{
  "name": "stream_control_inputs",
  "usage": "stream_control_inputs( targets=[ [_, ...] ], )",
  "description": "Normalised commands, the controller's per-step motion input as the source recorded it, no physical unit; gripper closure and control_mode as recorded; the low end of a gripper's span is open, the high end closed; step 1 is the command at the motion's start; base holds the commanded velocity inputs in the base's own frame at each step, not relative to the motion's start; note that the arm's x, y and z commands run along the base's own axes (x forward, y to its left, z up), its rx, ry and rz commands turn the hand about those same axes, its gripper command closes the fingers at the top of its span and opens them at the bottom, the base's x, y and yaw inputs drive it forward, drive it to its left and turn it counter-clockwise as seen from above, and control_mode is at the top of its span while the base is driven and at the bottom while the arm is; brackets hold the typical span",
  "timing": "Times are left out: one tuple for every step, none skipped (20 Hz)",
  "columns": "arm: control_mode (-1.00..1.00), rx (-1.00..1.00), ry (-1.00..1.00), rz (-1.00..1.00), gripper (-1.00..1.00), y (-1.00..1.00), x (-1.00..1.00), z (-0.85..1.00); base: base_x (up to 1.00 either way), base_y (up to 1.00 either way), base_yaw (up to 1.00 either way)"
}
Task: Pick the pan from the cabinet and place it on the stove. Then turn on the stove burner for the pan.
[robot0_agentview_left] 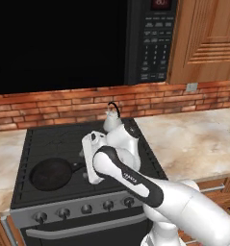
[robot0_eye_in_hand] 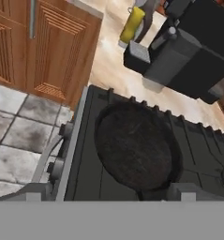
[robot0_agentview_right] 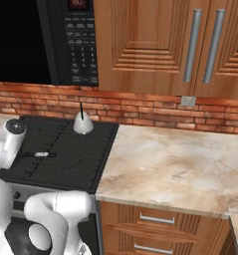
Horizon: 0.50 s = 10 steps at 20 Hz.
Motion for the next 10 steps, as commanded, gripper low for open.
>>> stream_control_inputs(
  targets=[
    [-1.0,-0.07,-0.12,0.0,-1.0,0.21,-0.62,0.43,0.0,0.0,0.0],
    [-1.0,-0.1,-0.15,0.0,-1.0,0.19,-0.61,0.39,0.0,0.0,0.0],
    [-1.0,-0.12,-0.17,0.0,-1.0,0.19,-0.62,0.36,0.0,0.0,0.0],
    [-1.0,-0.14,-0.17,0.0,-1.0,0.2,-0.64,0.38,0.0,0.0,0.0],
    [-1.0,-0.15,-0.18,0.0,-1.0,0.2,-0.65,0.35,0.0,0.0,0.0],
    [-1.0,-0.15,-0.23,0.0,-1.0,0.13,-0.63,0.38,0.0,0.0,0.0],
    [-1.0,-0.15,-0.26,0.0,-1.0,0.15,-0.65,0.38,0.0,0.0,0.0],
    [-1.0,-0.16,-0.27,0.0,-1.0,0.14,-0.62,0.4,0.0,0.0,0.0],
    [-1.0,-0.16,-0.28,0.0,-1.0,0.1,-0.61,0.41,0.0,0.0,0.0],
    [-1.0,-0.14,-0.29,0.0,-1.0,0.09,-0.59,0.38,0.0,0.0,0.0]
  ],
)
